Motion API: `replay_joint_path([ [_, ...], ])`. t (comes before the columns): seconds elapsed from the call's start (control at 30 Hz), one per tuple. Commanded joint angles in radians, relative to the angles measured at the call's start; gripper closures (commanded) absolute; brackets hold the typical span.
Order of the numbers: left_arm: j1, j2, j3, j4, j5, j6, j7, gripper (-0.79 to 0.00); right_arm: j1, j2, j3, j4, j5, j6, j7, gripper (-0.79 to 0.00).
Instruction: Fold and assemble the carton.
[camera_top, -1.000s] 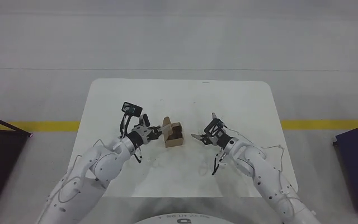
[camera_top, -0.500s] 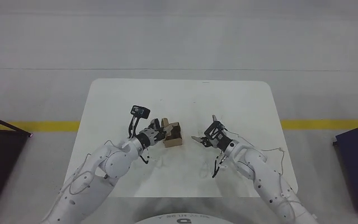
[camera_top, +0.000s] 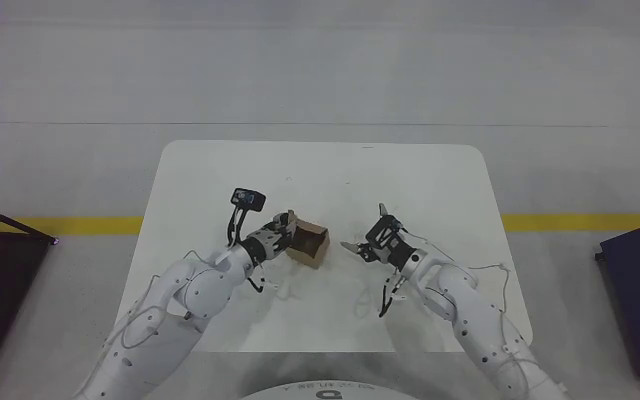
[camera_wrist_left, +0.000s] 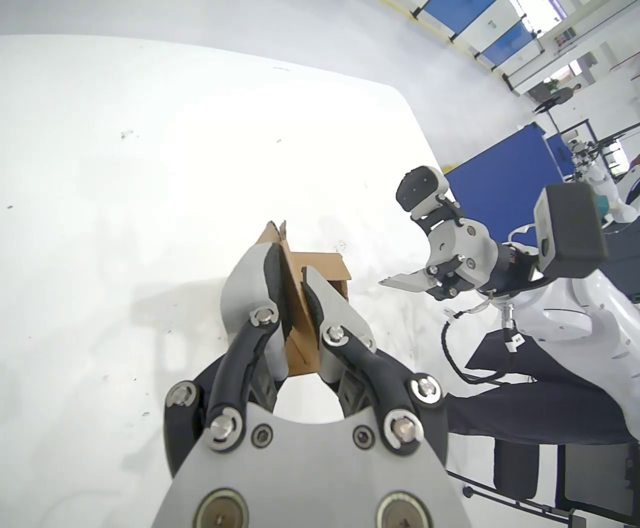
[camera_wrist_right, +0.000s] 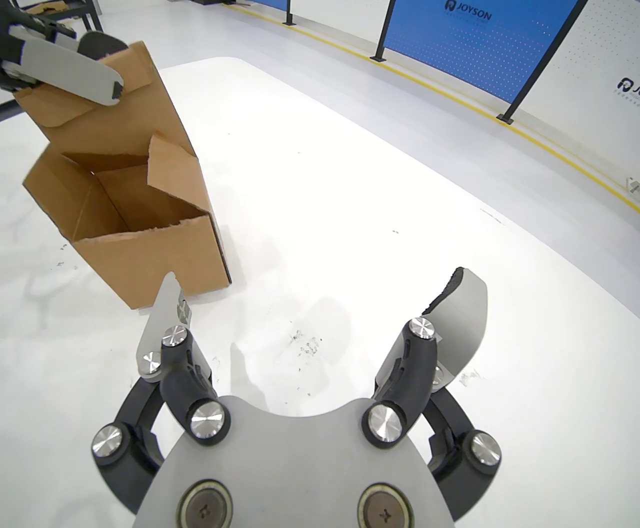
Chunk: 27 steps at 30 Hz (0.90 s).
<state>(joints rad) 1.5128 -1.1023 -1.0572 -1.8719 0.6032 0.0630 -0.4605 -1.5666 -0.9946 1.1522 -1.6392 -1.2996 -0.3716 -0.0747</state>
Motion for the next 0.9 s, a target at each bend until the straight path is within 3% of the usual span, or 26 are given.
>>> replay_joint_path([
  [0.0, 0.005, -0.002, -0.006, -0.006, -0.028, 0.014, 0.003, 0.000, -0.002, 0.001, 0.007, -0.009, 0.008, -0.023, -0.024, -0.785],
  [0.37, 0.116, -0.004, -0.076, -0.059, -0.205, 0.100, 0.056, 0.000, -0.004, 0.009, 0.020, -0.077, -0.072, -0.166, -0.130, -0.785],
  [0.57, 0.184, 0.008, -0.123, -0.105, -0.156, 0.095, 0.052, 0.000, 0.021, 0.003, -0.017, -0.090, -0.097, -0.207, -0.149, -0.785],
  [0.7, 0.204, 0.010, -0.137, -0.120, -0.168, 0.093, 0.055, 0.000, 0.039, -0.001, -0.044, -0.086, -0.124, -0.238, -0.138, -0.785],
  [0.87, 0.213, 0.009, -0.137, -0.124, -0.171, 0.091, 0.056, 0.000, 0.086, -0.013, -0.105, -0.071, -0.213, -0.203, -0.057, -0.785],
])
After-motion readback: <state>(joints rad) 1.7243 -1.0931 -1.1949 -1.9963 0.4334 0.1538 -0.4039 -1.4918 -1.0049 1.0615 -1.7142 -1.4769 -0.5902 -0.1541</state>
